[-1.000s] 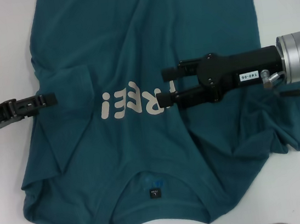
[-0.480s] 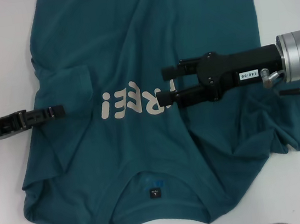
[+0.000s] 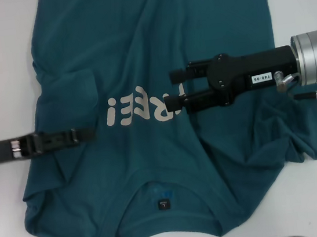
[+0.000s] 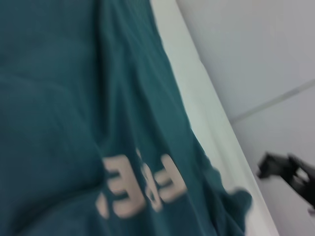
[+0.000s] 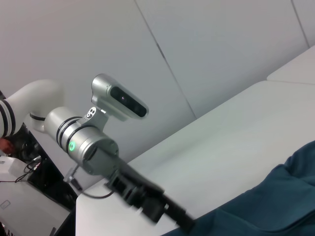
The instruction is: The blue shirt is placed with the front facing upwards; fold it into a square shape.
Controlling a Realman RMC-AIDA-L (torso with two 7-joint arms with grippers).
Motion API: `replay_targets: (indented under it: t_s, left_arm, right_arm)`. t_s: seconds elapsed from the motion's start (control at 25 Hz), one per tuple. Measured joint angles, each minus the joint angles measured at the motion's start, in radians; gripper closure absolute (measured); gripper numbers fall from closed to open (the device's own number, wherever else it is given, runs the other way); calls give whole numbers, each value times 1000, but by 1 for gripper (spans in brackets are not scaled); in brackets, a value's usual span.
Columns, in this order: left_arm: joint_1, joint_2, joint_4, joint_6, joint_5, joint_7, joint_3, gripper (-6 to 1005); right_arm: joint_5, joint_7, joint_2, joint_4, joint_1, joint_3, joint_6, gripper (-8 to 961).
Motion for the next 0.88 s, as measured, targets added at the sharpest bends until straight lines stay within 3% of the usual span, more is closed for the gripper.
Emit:
replay_targets:
  t_s: [0.12,0.16,0.88]
  left_arm:
    - [10,8,2,-47,4,-5,-50,147]
    - [14,3,2,-141,63,-28,-46,147]
    - [-4,-5,-2,-237,115,-56,-41,148]
  right_arm:
    - [0,0,0,0,-1,0,0,71]
    - [0,0,0,0,-5,2,0,71]
    - [0,2,0,0,-10,9,-1,69]
